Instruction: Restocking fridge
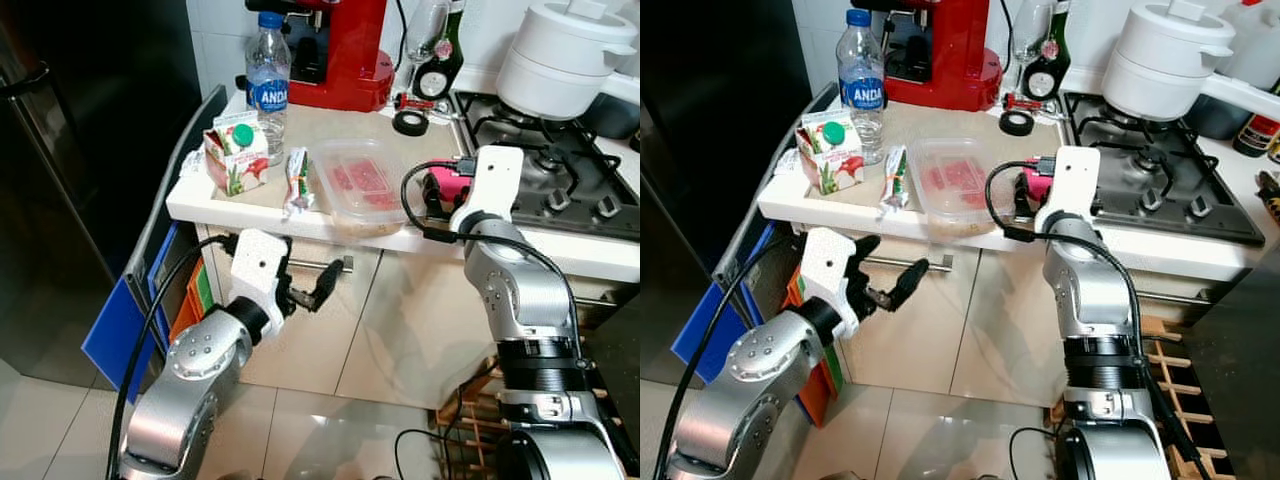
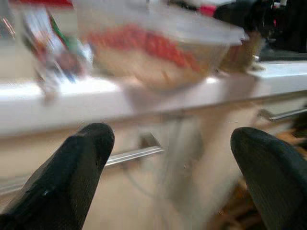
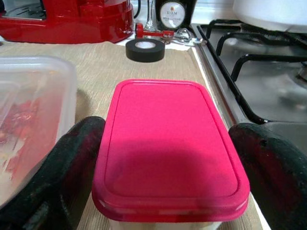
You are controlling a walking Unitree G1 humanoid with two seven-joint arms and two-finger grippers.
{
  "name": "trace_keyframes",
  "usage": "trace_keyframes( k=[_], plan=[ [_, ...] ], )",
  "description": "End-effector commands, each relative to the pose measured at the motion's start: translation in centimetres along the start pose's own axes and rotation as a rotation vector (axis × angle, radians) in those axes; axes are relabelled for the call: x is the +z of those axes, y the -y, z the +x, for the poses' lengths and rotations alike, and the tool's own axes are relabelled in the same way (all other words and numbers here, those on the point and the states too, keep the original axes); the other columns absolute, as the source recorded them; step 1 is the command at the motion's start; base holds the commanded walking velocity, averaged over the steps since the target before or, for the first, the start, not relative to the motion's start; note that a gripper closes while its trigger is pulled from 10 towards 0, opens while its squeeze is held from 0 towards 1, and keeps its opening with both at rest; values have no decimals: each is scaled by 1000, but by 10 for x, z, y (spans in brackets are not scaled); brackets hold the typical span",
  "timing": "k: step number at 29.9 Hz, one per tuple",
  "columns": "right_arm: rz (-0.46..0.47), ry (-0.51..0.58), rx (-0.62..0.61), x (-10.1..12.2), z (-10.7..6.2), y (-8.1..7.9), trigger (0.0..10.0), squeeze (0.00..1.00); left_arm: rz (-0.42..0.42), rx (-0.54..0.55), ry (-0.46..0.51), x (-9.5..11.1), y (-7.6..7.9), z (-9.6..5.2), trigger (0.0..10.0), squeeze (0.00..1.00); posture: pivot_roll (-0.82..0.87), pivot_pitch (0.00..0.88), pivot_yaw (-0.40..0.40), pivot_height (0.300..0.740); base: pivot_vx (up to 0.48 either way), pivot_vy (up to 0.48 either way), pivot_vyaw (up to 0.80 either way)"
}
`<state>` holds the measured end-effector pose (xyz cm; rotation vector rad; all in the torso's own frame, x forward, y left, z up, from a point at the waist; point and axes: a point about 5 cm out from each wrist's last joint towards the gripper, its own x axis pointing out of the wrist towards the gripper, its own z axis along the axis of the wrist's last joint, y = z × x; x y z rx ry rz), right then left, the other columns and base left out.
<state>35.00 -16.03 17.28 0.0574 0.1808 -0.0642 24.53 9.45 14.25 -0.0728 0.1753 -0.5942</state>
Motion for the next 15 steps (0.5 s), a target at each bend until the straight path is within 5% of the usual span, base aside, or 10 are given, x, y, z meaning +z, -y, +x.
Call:
trace_keyframes(
  k=[1,10,11,12,13,15],
  plan=[
    [7,-97,7,-16,2,0,10000,31,-52,-36,-3,6,6,2,10000,0,53,0,-69,740,0,0,0],
    [30,-126,17,-15,4,4,9843,35,-29,-73,7,14,11,2,10000,0,53,0,-72,740,0,0,0],
    [28,-124,20,-15,4,4,6863,35,-69,-76,5,16,11,2,10000,0,54,0,-73,740,0,0,0],
    [28,-124,20,-15,4,4,6863,35,-69,-76,5,16,11,2,10000,0,54,0,-73,740,0,0,0],
    [27,-114,28,-13,4,4,0,35,-151,-77,13,19,12,4,10000,0,55,0,-72,740,0,0,0],
    [25,-109,33,-12,4,3,0,35,-223,-74,20,21,11,5,10000,0,54,0,-72,740,0,0,0]
  ],
)
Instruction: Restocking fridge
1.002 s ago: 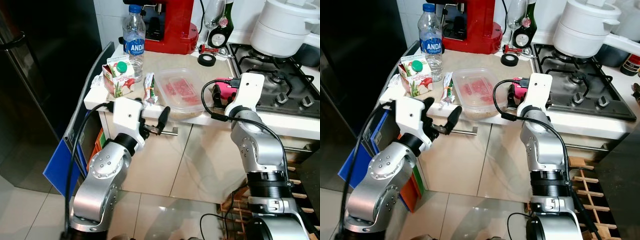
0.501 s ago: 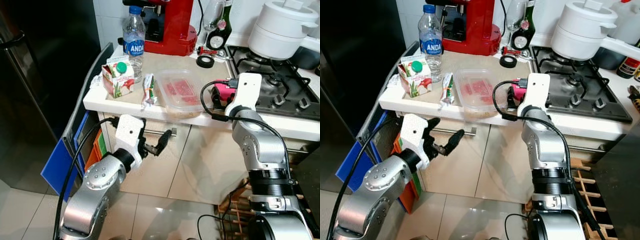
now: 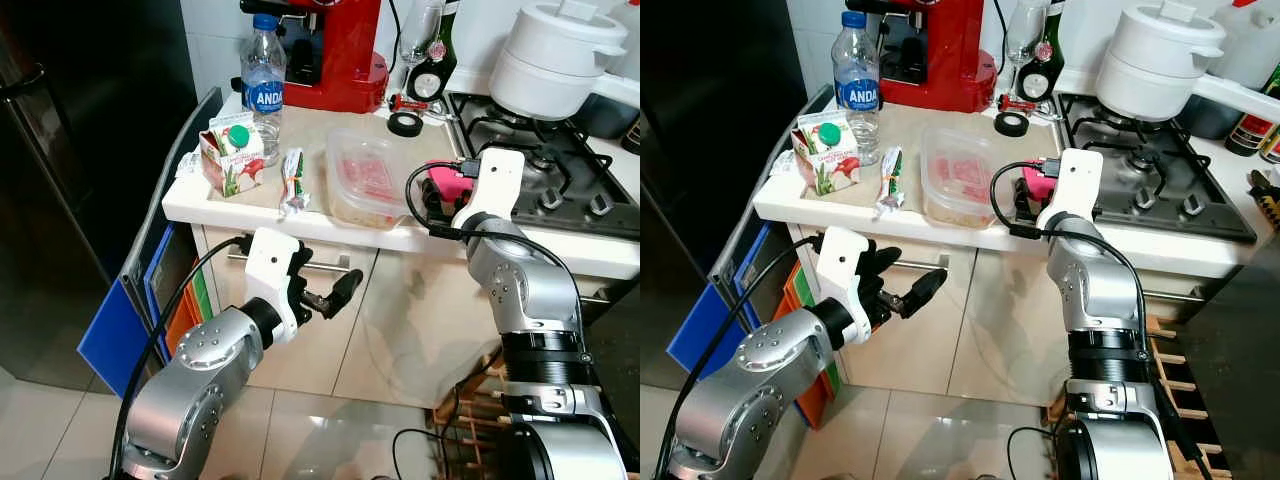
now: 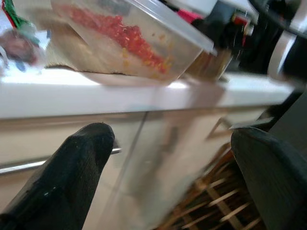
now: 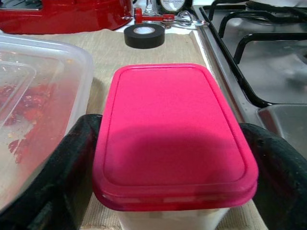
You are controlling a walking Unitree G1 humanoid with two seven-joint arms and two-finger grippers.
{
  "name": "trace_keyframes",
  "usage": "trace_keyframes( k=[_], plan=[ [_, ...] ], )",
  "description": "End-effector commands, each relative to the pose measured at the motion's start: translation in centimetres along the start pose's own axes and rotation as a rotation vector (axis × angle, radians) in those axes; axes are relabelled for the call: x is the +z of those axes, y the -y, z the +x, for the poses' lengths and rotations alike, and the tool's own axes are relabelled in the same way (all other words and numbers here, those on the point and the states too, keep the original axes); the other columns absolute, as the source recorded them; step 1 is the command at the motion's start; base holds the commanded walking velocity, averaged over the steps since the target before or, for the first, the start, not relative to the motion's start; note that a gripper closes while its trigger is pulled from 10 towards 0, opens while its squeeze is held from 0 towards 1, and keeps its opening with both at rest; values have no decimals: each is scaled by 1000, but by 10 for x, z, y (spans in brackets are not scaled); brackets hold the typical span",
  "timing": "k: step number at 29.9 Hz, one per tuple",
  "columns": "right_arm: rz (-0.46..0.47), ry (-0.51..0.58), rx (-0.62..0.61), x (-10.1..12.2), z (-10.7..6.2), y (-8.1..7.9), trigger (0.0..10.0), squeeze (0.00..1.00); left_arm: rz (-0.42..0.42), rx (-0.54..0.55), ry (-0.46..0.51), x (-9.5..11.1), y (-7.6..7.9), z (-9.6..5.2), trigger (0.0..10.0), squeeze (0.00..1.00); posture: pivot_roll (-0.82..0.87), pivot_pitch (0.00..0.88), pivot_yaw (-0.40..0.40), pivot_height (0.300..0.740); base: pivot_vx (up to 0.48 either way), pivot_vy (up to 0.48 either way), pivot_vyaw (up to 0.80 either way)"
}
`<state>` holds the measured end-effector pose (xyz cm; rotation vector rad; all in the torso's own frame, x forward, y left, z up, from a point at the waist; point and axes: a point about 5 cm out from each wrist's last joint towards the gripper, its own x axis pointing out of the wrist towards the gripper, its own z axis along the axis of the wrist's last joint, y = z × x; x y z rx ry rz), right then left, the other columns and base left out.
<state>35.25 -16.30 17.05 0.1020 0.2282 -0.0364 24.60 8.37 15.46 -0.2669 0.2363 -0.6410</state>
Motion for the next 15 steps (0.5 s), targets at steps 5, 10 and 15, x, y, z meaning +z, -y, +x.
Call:
trace_keyframes(
  k=[5,10,15],
  plan=[
    [-19,-53,4,-9,2,1,0,47,-111,-1,38,11,2,1,10000,0,53,0,-75,740,0,0,0],
    [-44,-1,0,-2,1,3,0,47,-104,5,30,12,1,2,10000,0,50,0,-76,740,0,0,0],
    [-57,38,-7,4,1,3,0,55,-42,17,24,14,0,3,10000,0,48,0,-75,740,0,0,0]
  ],
)
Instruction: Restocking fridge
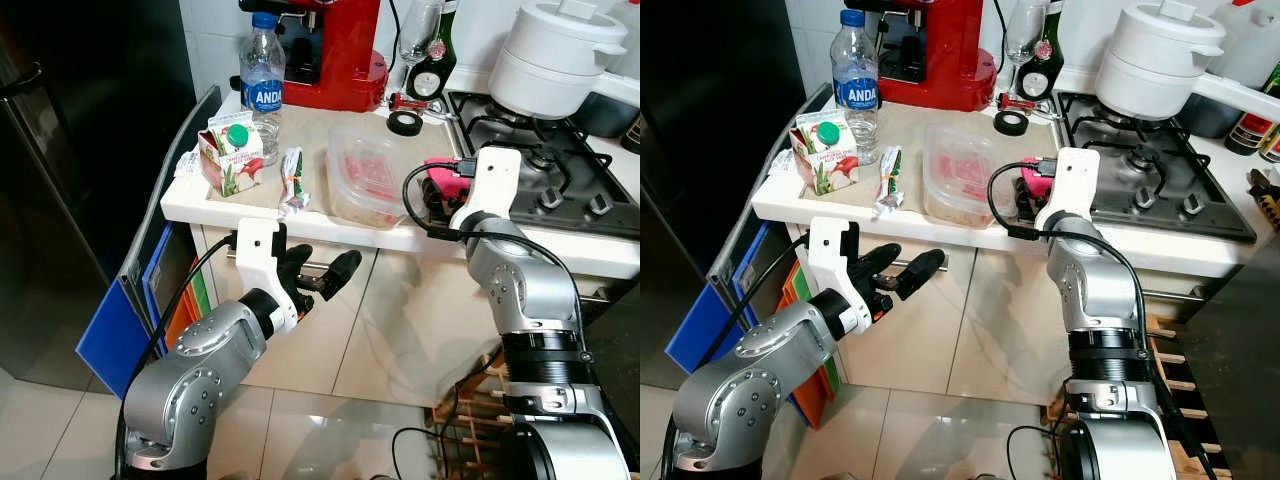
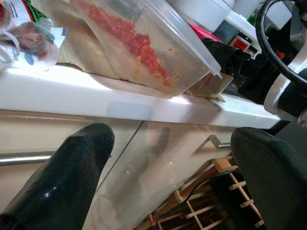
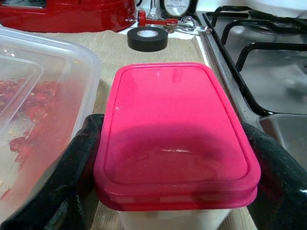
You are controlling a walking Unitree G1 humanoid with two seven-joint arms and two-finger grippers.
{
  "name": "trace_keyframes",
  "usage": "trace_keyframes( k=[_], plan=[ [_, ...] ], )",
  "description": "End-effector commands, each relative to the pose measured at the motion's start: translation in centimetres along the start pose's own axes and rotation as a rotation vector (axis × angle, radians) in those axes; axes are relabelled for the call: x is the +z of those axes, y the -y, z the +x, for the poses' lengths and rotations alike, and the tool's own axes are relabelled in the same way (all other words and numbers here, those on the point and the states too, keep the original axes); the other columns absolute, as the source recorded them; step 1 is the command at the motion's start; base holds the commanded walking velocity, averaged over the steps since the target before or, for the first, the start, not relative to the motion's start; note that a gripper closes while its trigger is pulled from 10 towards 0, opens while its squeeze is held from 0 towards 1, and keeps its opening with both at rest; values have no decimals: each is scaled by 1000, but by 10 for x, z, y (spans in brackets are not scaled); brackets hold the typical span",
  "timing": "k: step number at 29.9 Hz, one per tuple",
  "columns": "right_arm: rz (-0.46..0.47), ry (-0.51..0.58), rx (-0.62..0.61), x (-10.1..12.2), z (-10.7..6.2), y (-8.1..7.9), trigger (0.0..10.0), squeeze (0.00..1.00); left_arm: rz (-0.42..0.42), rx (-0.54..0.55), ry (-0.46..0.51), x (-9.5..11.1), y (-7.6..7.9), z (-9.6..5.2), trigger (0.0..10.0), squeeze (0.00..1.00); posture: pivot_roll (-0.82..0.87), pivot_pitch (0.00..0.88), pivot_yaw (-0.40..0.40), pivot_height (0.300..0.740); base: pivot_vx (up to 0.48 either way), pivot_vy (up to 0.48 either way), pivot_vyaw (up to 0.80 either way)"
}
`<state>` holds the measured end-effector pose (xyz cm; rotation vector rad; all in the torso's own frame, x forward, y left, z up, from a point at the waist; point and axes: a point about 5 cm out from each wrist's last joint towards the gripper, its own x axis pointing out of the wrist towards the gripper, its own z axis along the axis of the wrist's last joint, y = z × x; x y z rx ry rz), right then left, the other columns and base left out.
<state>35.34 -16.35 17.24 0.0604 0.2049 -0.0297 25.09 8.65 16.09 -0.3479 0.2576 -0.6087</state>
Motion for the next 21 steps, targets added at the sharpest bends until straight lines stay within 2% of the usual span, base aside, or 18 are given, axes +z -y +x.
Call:
trace_keyframes(
  k=[1,2,3,7,12,13,15,16,18,21],
  plan=[
    [-29,37,-17,4,0,4,0,59,99,1,20,7,4,2,10000,0,48,0,-75,740,0,0,0],
    [-37,57,-23,6,0,4,0,59,148,5,24,8,4,3,10000,0,48,0,-75,740,0,0,0],
    [-37,57,-23,6,0,4,0,59,148,5,24,8,4,3,10000,0,48,0,-75,740,0,0,0],
    [-22,154,-54,19,-2,7,0,63,358,16,60,8,6,4,10000,0,43,0,-75,740,0,0,0],
    [-16,206,-65,26,-4,9,0,63,364,16,77,8,6,4,10000,0,43,0,-78,740,0,0,0],
    [-10,292,-67,38,-6,8,0,59,398,13,126,12,5,2,10000,0,45,0,-78,740,0,0,0],
    [-16,387,-69,51,-10,7,0,55,423,0,154,10,4,0,10000,0,46,0,-77,740,0,0,0],
    [-16,387,-69,51,-10,7,0,55,423,0,154,10,4,0,10000,0,46,0,-77,740,0,0,0],
    [-39,484,-81,63,-16,8,0,51,451,5,150,1,0,-4,10000,0,44,0,-76,740,0,0,0],
    [-59,547,-95,69,-21,9,0,51,430,34,154,-3,-4,-8,10000,0,43,0,-73,740,0,0,0]
  ],
)
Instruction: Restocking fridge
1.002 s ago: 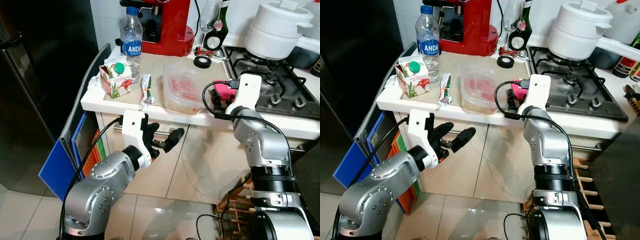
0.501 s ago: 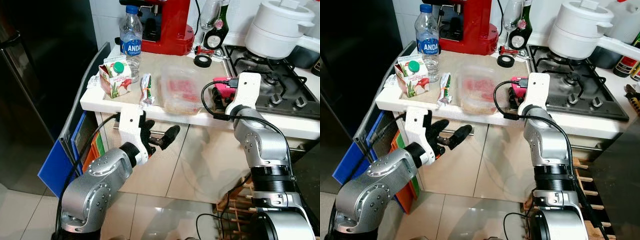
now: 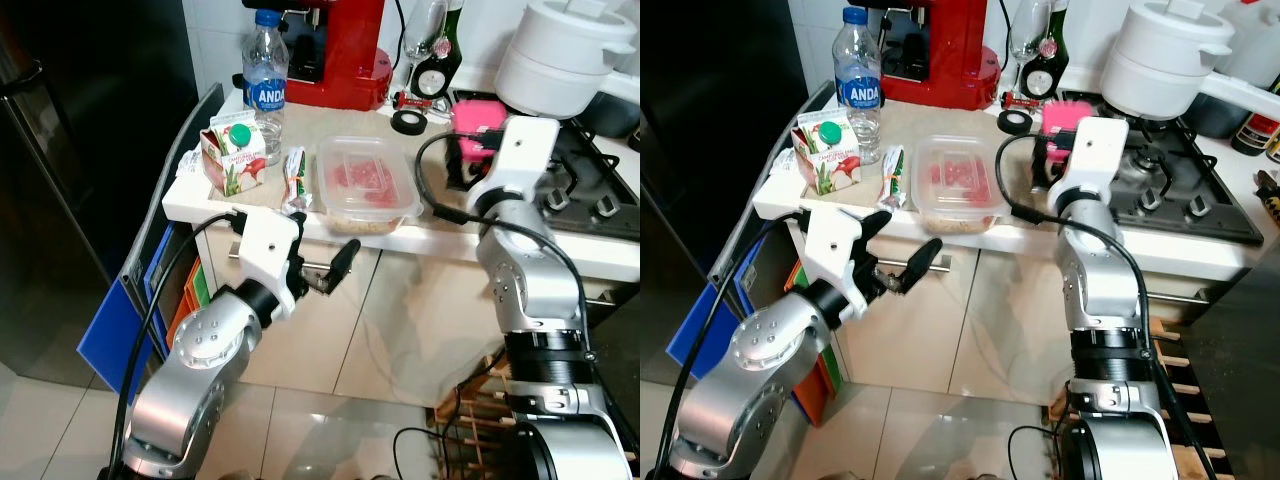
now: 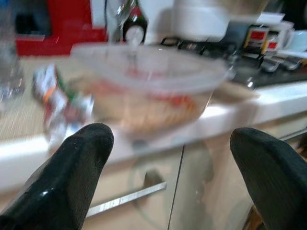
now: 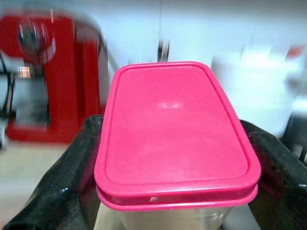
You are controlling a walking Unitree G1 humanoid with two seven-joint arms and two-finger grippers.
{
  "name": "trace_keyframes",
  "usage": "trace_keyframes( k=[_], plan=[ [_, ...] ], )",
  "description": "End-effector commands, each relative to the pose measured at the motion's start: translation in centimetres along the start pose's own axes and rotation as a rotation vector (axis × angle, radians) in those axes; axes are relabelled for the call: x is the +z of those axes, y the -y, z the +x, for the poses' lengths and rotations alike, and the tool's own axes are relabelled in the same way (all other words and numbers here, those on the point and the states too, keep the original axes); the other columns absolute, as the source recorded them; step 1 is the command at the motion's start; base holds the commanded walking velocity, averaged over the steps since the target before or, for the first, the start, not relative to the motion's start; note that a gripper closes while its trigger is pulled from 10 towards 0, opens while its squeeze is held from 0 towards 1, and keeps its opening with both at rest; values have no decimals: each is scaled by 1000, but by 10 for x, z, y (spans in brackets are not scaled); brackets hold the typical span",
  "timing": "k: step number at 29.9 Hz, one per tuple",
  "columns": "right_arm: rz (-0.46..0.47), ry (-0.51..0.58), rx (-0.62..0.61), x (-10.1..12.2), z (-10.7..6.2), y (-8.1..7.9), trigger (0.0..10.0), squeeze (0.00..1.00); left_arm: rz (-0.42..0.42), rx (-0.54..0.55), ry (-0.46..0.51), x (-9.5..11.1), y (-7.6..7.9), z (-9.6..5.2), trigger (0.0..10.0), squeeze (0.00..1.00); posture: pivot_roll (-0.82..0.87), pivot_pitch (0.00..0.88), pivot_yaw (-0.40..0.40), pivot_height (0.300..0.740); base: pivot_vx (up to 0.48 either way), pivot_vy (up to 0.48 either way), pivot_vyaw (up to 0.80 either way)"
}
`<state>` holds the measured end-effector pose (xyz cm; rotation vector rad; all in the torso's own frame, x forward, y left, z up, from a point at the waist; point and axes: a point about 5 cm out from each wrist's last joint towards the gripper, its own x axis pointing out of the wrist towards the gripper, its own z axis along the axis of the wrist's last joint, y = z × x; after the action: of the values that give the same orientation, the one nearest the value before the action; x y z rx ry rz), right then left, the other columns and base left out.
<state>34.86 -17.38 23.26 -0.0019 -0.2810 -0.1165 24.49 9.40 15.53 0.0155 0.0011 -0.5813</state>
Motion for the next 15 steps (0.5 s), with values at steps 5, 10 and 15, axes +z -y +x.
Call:
trace_keyframes(
  k=[5,10,15],
  plan=[
    [-35,103,-47,13,-8,9,0,43,-10,103,22,2,-6,2,10000,0,35,0,-64,740,0,0,0],
    [-23,100,-55,5,-15,6,0,43,44,141,11,-3,-10,7,10000,0,26,0,-59,740,0,0,0],
    [-24,89,-80,-1,-21,9,0,43,59,155,14,-2,-16,13,10000,0,26,0,-39,740,0,0,0]
  ],
)
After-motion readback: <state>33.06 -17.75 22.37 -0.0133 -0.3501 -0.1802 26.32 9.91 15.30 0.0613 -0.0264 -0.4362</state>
